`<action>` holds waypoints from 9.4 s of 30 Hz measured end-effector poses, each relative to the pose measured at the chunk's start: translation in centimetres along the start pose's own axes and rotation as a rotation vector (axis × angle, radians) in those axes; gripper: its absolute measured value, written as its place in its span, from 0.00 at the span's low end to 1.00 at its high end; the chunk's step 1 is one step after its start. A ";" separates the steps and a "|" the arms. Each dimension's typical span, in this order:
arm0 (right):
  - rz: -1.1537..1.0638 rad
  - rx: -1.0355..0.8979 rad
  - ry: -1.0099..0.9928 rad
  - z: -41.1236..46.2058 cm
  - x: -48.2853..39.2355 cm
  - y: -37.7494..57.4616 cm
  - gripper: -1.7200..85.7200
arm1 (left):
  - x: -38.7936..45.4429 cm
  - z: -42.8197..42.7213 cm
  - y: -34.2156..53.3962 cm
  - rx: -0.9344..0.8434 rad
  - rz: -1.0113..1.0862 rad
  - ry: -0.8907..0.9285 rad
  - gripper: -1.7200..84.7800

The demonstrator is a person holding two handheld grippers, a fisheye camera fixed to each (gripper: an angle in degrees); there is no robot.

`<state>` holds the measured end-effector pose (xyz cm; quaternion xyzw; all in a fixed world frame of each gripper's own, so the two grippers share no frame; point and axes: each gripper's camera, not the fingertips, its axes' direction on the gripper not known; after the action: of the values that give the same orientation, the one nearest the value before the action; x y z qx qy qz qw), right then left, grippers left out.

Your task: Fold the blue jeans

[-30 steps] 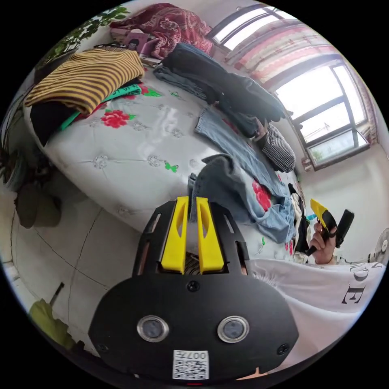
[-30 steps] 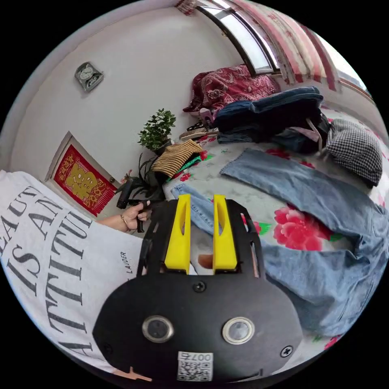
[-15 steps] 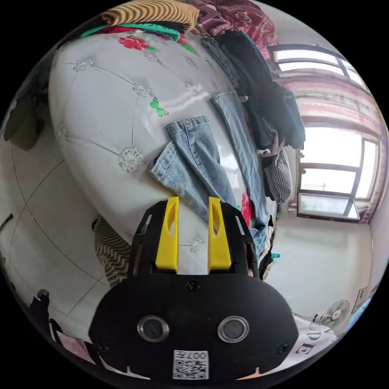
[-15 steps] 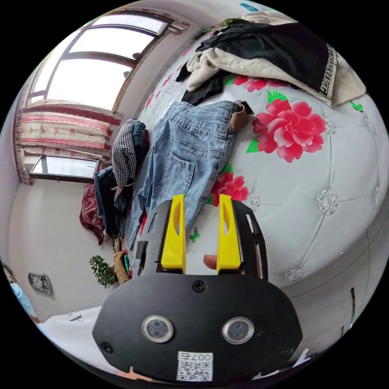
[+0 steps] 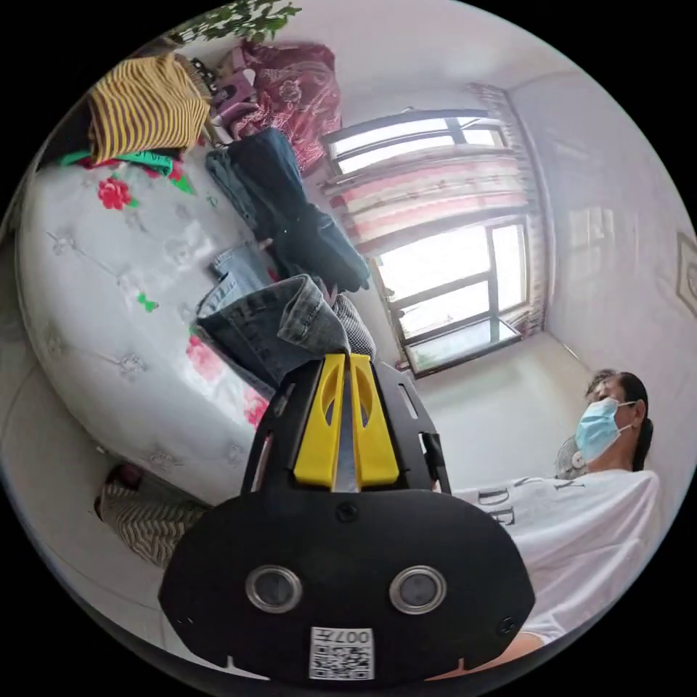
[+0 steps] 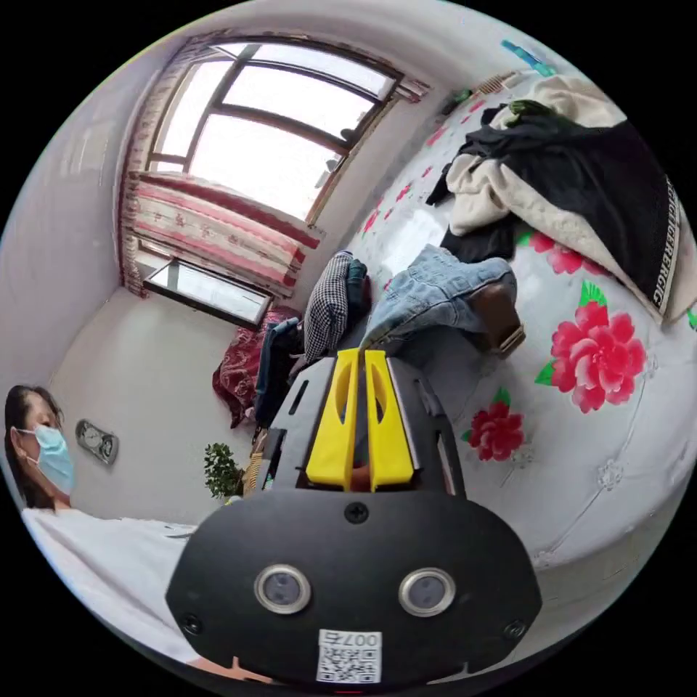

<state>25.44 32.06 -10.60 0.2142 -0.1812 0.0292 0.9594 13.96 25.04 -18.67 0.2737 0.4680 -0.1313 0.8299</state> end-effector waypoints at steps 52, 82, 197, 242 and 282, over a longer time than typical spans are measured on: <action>-0.064 -0.125 0.430 23.1 -6.4 -11.5 0.12 | -2.8 37.9 -12.3 -0.220 0.024 -0.593 0.10; -0.290 -0.404 0.484 16.4 -12.9 4.5 0.14 | 0.1 36.3 6.2 -0.771 0.352 -1.127 0.01; -0.953 -0.957 0.630 25.6 -33.8 4.0 0.02 | -1.0 15.7 2.9 -0.645 0.449 -0.824 0.02; -0.351 -0.416 0.243 7.6 -21.0 -2.7 0.02 | 17.8 14.9 -2.9 -0.342 0.650 -0.030 0.08; -0.964 -1.442 -0.293 42.0 -36.9 17.4 0.02 | -12.7 -8.2 2.7 0.309 -0.137 -0.027 0.07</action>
<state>-25.37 30.92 18.45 -0.3893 -0.1667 -0.5285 0.7357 2.77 31.50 -10.41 0.3636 0.4487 -0.2617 0.7733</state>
